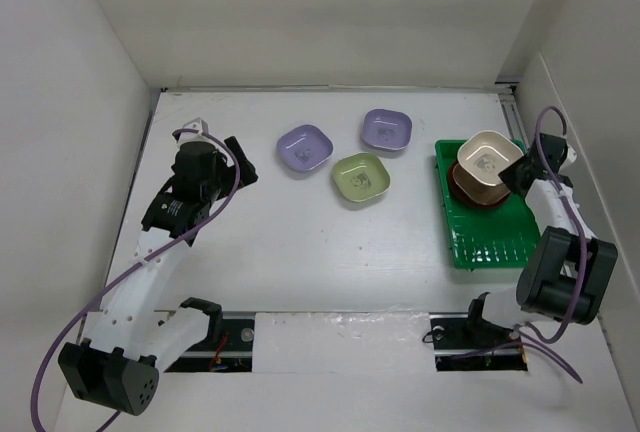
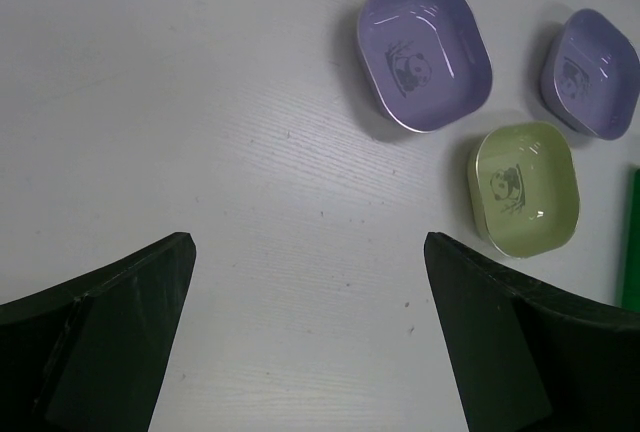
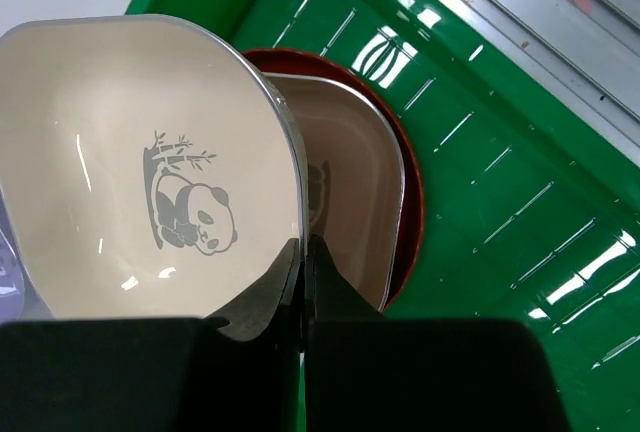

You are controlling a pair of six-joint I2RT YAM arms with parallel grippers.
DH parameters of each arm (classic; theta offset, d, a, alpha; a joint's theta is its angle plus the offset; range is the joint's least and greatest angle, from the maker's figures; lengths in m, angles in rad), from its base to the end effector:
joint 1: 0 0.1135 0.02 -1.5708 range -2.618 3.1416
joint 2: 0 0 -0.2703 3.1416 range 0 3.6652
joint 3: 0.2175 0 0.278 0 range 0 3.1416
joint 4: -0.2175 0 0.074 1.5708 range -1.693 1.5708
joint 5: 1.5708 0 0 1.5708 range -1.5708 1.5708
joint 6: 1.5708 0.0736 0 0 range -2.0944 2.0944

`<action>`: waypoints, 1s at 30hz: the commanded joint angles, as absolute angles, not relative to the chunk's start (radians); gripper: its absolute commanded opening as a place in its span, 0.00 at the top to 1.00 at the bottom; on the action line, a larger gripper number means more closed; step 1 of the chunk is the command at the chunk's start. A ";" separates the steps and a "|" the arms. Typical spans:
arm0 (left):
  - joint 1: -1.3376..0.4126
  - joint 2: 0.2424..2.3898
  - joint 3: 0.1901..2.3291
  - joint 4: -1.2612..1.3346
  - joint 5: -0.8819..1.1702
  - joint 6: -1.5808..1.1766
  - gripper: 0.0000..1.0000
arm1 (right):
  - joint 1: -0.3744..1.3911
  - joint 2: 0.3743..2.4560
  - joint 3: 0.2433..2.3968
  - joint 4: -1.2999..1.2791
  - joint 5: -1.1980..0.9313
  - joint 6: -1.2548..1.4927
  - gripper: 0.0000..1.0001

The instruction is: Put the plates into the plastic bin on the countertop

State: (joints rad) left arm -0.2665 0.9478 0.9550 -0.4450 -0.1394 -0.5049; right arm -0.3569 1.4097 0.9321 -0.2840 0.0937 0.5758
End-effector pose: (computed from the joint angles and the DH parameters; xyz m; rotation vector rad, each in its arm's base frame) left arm 0.2596 -0.0603 0.3327 -0.3292 1.9947 -0.3526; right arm 0.3273 -0.1294 0.2072 1.0884 2.0582 0.0004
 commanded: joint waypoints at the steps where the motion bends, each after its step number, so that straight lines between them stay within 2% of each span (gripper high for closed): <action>1: -0.262 0.930 0.945 -0.413 -0.135 -0.491 0.00 | -0.342 1.399 0.913 -0.215 0.067 0.581 1.00; 4: -0.262 0.930 0.945 -0.413 -0.135 -0.491 0.00 | -0.342 1.388 0.899 -0.215 0.097 0.581 1.00; 9: -0.262 0.930 0.945 -0.413 -0.135 -0.491 0.00 | -0.342 1.367 0.899 -0.227 0.097 0.581 0.78; 10: -0.262 0.930 0.945 -0.413 -0.135 -0.491 0.00 | -0.342 1.358 0.899 -0.239 0.097 0.581 0.51; 11: -0.262 0.930 0.945 -0.413 -0.135 -0.491 0.00 | -0.331 1.345 0.899 -0.250 0.107 0.581 0.36; 13: -0.262 0.930 0.945 -0.413 -0.135 -0.491 0.00 | -0.318 1.295 0.899 -0.274 0.139 0.581 0.24; 17: -0.262 0.930 0.945 -0.413 -0.135 -0.491 0.00 | -0.177 1.149 0.910 -0.296 0.235 0.562 0.12; 21: -0.262 0.930 0.945 -0.413 -0.144 -0.491 0.00 | 0.019 1.129 0.939 -0.213 0.071 0.456 0.13; 24: -0.262 0.930 0.936 -0.413 -0.144 -0.514 0.00 | 0.145 1.288 1.009 -0.213 -0.038 0.339 0.16; 26: -0.262 0.952 0.936 -0.413 -0.144 -0.523 0.00 | 0.233 1.432 1.122 -0.274 -0.025 0.293 0.19; 30: -0.262 0.966 0.936 -0.422 -0.144 -0.523 0.00 | 0.305 1.618 1.210 -0.275 -0.051 0.255 0.21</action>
State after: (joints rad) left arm -0.2665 0.9611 0.9424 -0.4416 -0.1394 -0.5140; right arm 0.2562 1.5326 1.1500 -0.2554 0.0006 0.3370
